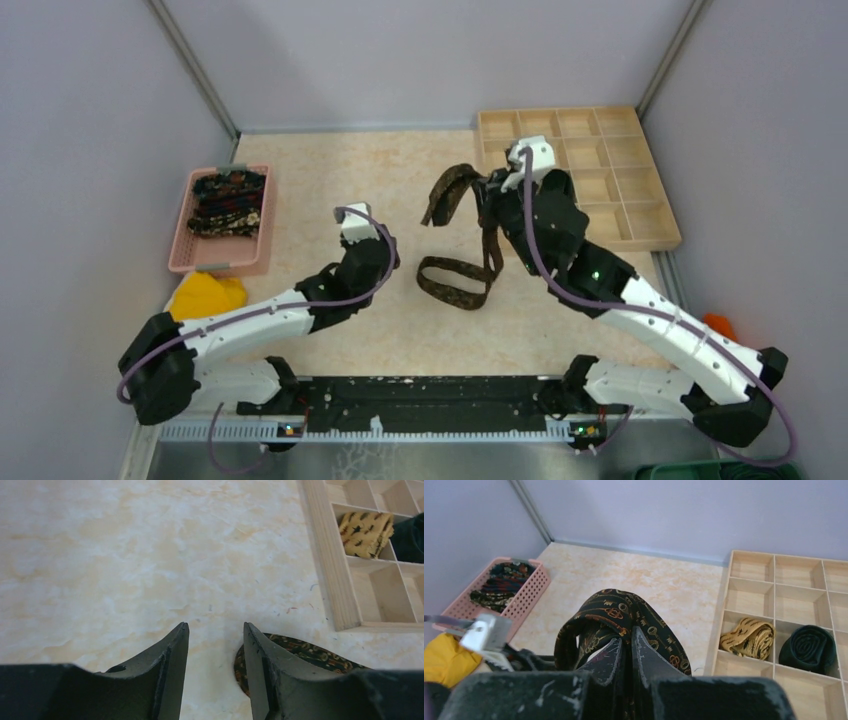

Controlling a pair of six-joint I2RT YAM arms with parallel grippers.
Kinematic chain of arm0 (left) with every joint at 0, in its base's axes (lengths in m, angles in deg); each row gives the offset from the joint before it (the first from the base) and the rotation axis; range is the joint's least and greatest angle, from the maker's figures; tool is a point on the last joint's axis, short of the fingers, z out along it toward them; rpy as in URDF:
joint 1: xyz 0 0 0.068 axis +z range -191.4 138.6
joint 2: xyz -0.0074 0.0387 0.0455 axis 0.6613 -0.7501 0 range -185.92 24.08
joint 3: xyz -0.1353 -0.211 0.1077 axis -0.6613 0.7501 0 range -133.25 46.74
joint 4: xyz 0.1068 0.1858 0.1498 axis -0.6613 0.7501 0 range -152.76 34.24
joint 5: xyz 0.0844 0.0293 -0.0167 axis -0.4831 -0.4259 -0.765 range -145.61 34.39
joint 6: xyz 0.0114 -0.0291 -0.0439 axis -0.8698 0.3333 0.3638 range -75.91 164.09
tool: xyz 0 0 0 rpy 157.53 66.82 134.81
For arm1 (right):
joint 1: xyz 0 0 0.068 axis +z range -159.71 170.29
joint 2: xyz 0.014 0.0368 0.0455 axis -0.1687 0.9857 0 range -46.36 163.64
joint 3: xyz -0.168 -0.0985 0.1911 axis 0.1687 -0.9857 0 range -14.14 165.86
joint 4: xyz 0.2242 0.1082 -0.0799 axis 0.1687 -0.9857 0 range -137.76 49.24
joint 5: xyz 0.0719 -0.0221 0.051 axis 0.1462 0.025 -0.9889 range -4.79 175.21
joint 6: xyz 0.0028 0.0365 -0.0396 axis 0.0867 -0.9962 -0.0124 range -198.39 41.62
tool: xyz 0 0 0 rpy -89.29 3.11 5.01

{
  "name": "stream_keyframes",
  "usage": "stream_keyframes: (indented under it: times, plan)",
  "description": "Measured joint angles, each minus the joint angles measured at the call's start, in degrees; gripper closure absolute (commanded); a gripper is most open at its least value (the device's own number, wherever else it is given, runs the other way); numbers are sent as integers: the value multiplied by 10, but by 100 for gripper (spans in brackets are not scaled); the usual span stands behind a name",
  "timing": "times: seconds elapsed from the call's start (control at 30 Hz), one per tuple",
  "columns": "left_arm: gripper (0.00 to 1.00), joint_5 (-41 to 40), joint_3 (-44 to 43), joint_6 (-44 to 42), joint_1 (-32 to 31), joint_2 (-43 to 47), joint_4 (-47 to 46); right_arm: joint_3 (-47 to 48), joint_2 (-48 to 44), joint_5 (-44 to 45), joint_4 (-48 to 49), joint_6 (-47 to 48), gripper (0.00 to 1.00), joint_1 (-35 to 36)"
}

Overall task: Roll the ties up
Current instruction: Flatten out the tie at the center of the board.

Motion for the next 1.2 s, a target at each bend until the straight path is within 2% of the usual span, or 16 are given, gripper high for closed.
stream_keyframes:
  times: [0.13, 0.27, 0.53, 0.77, 0.97, 1.1, 1.2]
  plan:
    - [52, 61, -17, -33, 3, -85, -93, -30, -41, 22, 19, 6, 100, 28]
    - [52, 149, -67, -43, 3, -179, -146, -31, -68, 42, 30, 20, 100, 32]
    - [48, 278, -105, -63, 3, -304, -274, -12, -92, 34, 62, 39, 100, 32]
    - [45, 457, -169, -66, 3, -427, -405, 34, -82, -3, 73, 50, 100, 32]
    - [46, 591, -230, -41, 1, -507, -486, 50, -73, -20, 86, 50, 100, 32]
    - [47, 731, -240, 2, -5, -533, -531, 50, -60, -2, 86, 64, 100, 32]
    - [48, 847, -209, 55, -16, -540, -599, 59, -45, 29, 79, 75, 100, 32]
